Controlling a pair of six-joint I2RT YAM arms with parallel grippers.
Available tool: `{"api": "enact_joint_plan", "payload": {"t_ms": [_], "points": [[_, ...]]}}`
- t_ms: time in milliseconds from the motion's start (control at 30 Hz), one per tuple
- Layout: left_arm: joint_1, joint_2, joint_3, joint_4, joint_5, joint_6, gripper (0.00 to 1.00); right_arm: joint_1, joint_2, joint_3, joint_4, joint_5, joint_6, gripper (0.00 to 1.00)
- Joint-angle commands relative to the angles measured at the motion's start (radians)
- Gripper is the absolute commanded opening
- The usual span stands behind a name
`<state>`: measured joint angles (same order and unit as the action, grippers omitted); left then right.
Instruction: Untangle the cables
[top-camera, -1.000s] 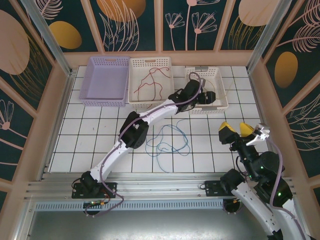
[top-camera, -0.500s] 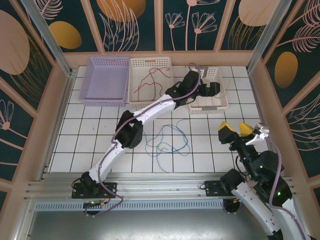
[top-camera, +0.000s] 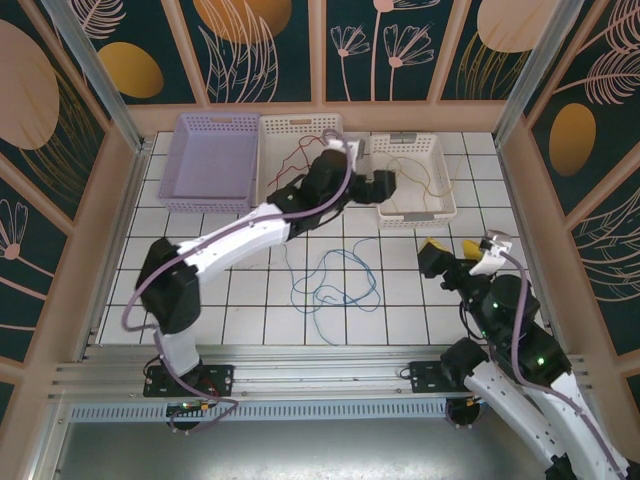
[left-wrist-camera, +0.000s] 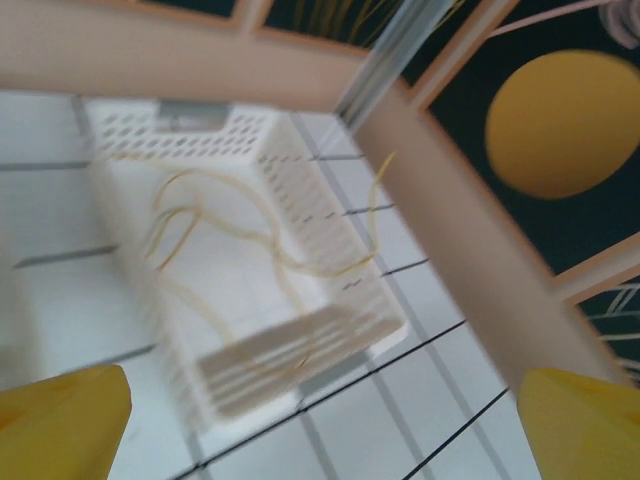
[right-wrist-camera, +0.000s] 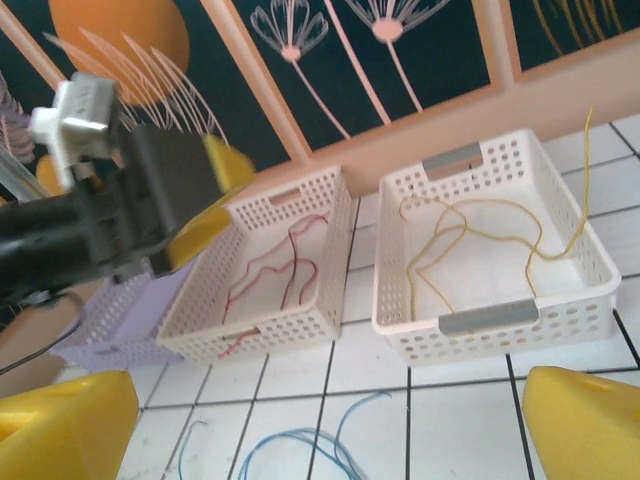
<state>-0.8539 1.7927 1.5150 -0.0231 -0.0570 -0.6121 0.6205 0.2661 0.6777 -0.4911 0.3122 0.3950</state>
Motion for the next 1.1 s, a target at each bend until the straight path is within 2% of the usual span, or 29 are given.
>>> {"api": "enact_joint_plan", "payload": {"t_ms": [0, 233, 433, 700, 867, 1067], "points": [[-0.016, -0.122, -0.184, 0.014, -0.094, -0.025, 0.99, -0.004, 0.075, 0.011, 0.002, -0.057, -0.029, 0.99], [-0.070, -0.348, -0.527, 0.008, -0.167, -0.081, 0.99, -0.003, 0.359, 0.017, 0.021, -0.224, 0.020, 0.99], [-0.112, -0.476, -0.747, 0.023, -0.217, -0.153, 0.98, 0.018, 0.573, -0.036, 0.056, -0.293, 0.105, 0.99], [-0.166, -0.578, -0.909, 0.030, -0.254, -0.230, 0.97, 0.040, 0.724, -0.096, 0.126, -0.274, 0.116, 0.96], [-0.208, -0.589, -0.951, 0.018, -0.294, -0.258, 0.97, 0.050, 0.812, -0.111, 0.188, -0.277, 0.113, 0.92], [-0.213, -0.622, -0.988, 0.015, -0.306, -0.275, 0.97, 0.067, 0.915, -0.113, 0.224, -0.267, 0.105, 0.86]]}}
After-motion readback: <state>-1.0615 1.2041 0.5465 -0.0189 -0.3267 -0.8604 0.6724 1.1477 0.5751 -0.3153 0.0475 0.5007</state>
